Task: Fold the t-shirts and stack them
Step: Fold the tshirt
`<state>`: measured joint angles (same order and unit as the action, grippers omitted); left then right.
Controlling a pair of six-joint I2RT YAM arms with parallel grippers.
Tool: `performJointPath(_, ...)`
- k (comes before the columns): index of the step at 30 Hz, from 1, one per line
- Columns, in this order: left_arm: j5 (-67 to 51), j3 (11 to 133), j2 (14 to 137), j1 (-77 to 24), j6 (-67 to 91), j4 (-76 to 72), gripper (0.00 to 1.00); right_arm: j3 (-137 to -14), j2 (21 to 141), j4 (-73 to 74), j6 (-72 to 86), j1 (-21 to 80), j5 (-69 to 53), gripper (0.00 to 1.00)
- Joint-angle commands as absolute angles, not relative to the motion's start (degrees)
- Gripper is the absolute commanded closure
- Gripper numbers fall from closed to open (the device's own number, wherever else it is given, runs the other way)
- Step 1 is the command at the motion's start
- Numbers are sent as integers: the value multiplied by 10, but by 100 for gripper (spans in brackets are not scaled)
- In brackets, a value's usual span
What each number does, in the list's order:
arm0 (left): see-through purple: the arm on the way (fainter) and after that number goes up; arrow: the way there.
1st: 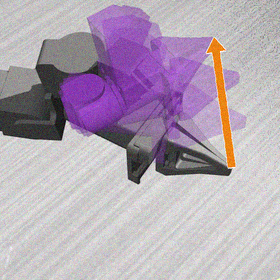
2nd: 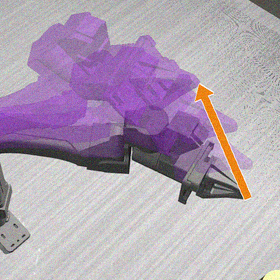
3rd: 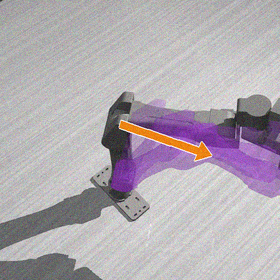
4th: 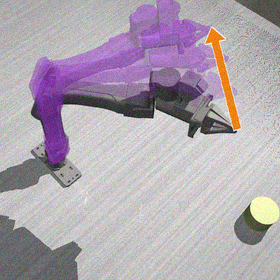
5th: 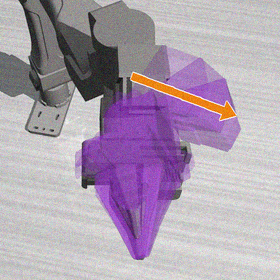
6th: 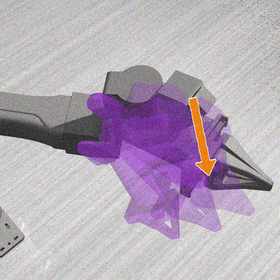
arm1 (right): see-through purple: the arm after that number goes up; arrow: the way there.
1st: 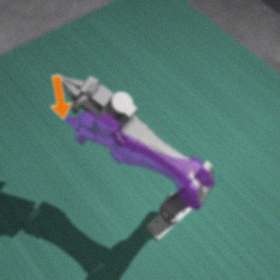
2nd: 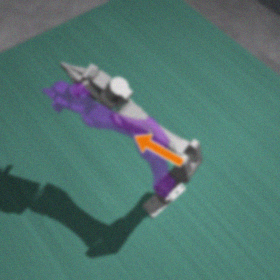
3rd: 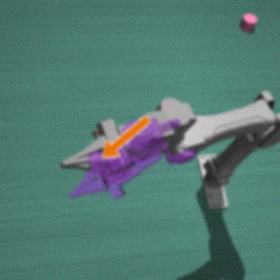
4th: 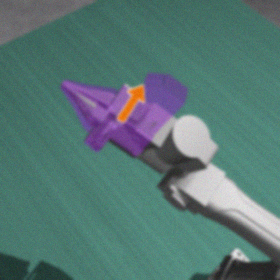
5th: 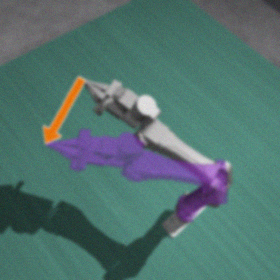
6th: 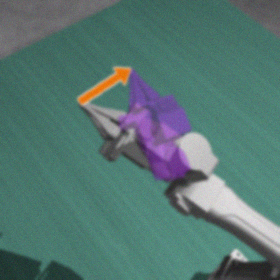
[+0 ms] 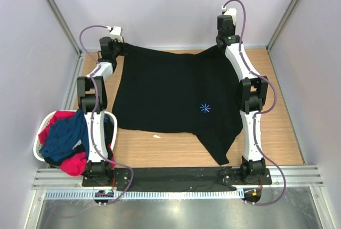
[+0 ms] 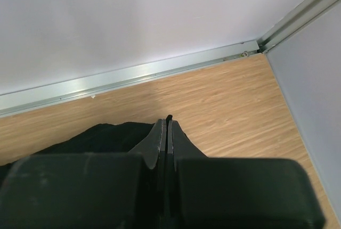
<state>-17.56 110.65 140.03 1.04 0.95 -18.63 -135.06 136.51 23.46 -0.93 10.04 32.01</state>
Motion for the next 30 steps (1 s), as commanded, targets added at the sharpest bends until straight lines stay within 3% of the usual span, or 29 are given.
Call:
performJointPath(1, -168, 1122, 1404, 16, -4, -234, 100, -1395, 1362, 187, -4, 96, 342, 99)
performJointPath(5, -166, 1080, 1388, 15, -13, -257, 100, -1390, 1356, 189, -2, 91, 338, 99)
performJointPath(10, -216, 980, 1355, 20, -26, -391, 100, -1357, 1319, 217, 25, 91, 332, 99)
performJointPath(30, -358, 816, 1241, 62, -36, -426, 100, -1019, 1081, 200, 94, 105, 313, 99)
